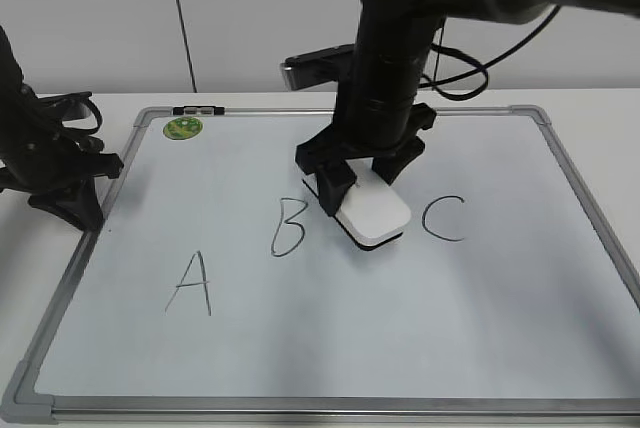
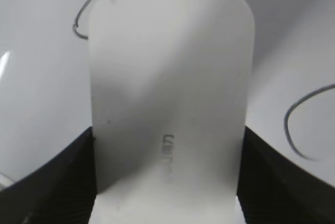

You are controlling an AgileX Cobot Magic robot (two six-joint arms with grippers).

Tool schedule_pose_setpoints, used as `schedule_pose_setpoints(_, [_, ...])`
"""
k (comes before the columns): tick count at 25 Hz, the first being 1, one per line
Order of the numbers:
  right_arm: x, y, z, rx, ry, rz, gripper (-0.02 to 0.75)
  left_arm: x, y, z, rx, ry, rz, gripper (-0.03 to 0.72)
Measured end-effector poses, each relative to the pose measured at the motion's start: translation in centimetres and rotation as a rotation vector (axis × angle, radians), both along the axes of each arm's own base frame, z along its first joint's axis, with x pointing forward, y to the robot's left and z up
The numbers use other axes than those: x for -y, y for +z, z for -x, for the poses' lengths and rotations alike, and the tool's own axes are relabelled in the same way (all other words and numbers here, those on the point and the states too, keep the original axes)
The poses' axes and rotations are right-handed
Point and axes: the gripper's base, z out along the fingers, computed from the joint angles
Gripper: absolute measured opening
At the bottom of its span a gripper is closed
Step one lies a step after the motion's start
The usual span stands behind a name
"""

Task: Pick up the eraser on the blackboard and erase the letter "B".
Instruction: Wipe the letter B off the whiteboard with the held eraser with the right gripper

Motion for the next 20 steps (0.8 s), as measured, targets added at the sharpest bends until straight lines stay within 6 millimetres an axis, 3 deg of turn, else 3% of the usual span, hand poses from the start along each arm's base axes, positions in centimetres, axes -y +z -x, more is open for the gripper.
schedule_pose_setpoints(10, [-3.8,-4.6,-4.2,0.038,0.015,-0.001,0.534,0.0,0.0,0.0,-0.002,0.0,0.0,0.031])
schedule_pose_setpoints(14, [-4.0,-6.2,-4.8,0.035,0.015,0.018,0.534,0.0,0.0,0.0,-0.003,-0.001,0.0,0.031])
schedule_pose_setpoints(20, [-4.1,-6.4,-4.9,0.03,0.013,0.024,0.534,0.0,0.0,0.0,-0.003,-0.001,0.0,0.031])
